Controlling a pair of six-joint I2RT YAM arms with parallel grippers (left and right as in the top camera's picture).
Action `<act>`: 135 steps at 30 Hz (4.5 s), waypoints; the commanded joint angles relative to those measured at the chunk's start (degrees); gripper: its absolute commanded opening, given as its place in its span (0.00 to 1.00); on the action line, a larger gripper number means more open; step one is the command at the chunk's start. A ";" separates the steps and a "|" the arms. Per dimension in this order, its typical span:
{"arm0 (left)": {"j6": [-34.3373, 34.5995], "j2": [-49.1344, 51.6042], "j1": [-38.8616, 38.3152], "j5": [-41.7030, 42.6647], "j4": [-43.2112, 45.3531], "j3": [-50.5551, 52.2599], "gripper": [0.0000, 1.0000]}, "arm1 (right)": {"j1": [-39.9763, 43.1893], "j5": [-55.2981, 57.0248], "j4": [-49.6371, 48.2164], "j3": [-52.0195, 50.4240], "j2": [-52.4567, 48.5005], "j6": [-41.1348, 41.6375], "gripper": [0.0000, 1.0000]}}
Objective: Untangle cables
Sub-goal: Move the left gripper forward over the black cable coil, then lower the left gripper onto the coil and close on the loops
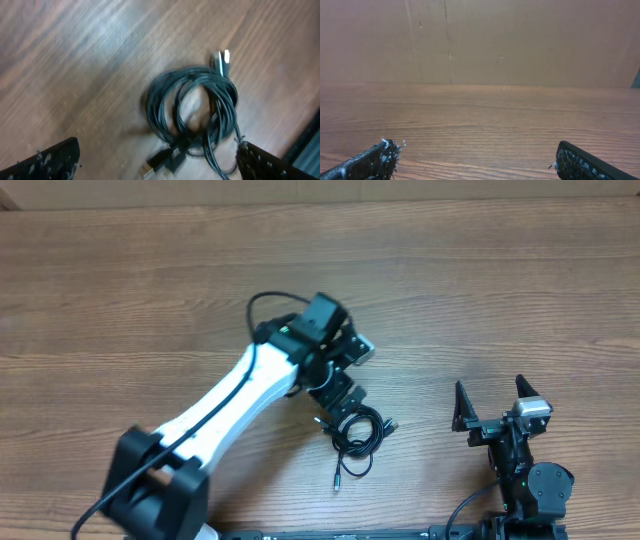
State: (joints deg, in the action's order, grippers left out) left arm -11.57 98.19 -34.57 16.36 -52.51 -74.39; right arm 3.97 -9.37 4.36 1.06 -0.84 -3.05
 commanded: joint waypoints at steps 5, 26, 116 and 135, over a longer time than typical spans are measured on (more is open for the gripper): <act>-1.77 7.19 -1.49 -7.61 -1.20 -4.74 1.00 | -0.48 0.72 -0.20 -0.61 0.68 -0.24 1.00; -5.18 10.36 -6.82 -6.05 -1.20 -3.85 1.00 | -0.48 0.72 -0.20 -0.61 0.68 -0.24 1.00; 2.58 18.73 -7.89 -10.58 4.35 -3.28 0.87 | -0.48 0.72 -0.20 -0.61 0.68 -0.24 1.00; 2.60 18.73 -7.89 -11.23 7.34 1.44 0.96 | -0.48 0.72 -0.22 -0.61 0.68 -0.24 1.00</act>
State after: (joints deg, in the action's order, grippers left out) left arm -8.01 114.85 -42.04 4.51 -45.23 -75.75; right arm 3.97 -9.39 4.34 1.06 -0.84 -2.98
